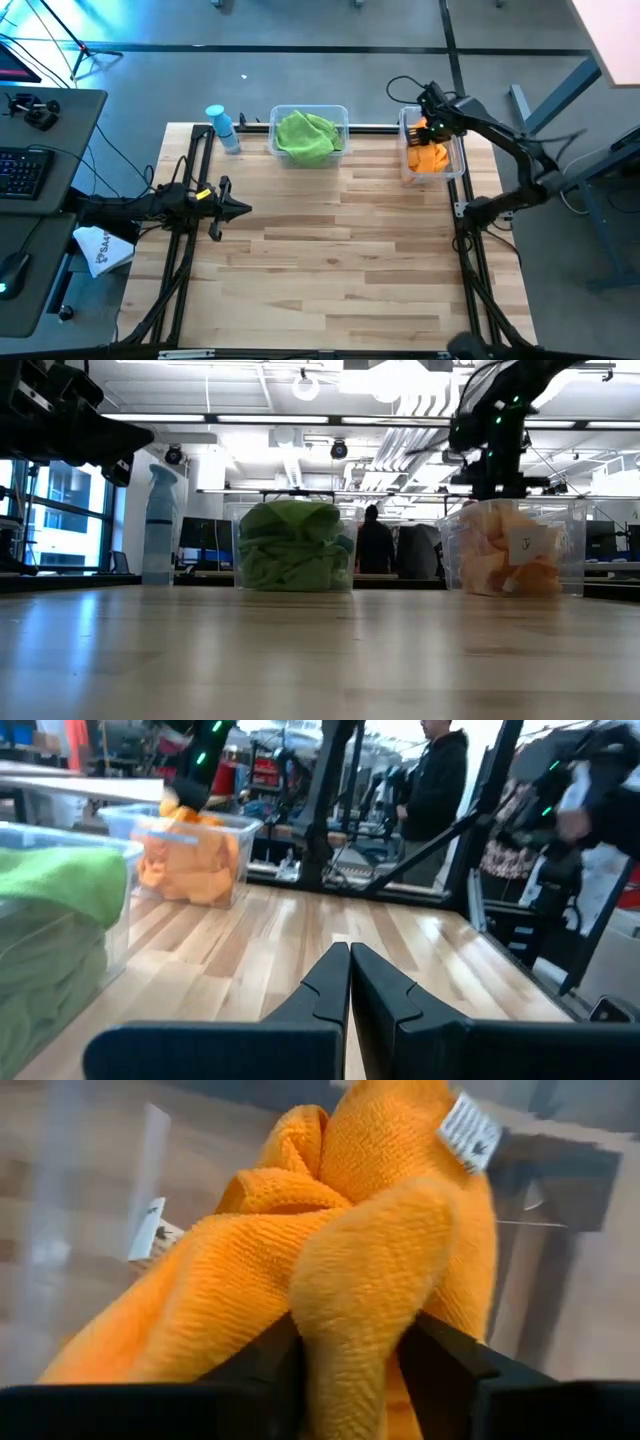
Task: Sort microfiber towel by color & place in baskets
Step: Put the orange towel into the right transparent bin, then return to Home Position
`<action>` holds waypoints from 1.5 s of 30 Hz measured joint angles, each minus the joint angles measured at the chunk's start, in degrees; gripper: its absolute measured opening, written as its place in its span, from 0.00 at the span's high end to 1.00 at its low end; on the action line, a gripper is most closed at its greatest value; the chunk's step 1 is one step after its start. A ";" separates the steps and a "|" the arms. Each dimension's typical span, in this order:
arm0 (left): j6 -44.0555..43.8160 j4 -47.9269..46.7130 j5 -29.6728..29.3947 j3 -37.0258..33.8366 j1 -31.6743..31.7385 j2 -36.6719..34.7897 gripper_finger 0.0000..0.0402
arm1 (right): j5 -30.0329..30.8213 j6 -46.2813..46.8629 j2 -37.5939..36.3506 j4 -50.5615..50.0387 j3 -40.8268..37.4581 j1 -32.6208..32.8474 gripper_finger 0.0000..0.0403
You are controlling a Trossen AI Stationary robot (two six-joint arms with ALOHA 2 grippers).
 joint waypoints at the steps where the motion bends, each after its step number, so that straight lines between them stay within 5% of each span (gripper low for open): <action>1: -0.11 -0.56 -0.31 0.00 0.02 0.01 1.00 | -0.04 0.04 -1.36 -0.31 0.00 0.00 0.63; 11: 1.05 -0.54 -0.42 0.00 0.01 0.02 1.00 | -0.73 0.22 -15.82 -2.06 0.00 0.04 0.55; 22: 1.06 -0.54 -0.42 0.00 0.02 0.02 1.00 | -0.82 2.86 -20.44 -0.63 0.00 3.54 0.56; 26: 1.07 -0.54 -0.42 0.00 0.02 0.02 1.00 | -2.47 0.44 -20.93 1.44 0.00 7.75 0.67; 31: 1.06 -0.54 -0.42 0.00 0.02 0.02 1.00 | -1.96 -4.51 -22.07 6.98 -0.02 13.94 0.93; 36: 1.06 -0.54 -0.41 0.00 0.02 0.02 1.00 | -2.30 -9.22 -22.86 17.58 -1.42 21.87 0.96; 45: 1.06 -0.56 -0.39 0.00 0.02 0.02 1.00 | -11.85 -10.00 -27.05 62.41 -24.52 37.99 1.00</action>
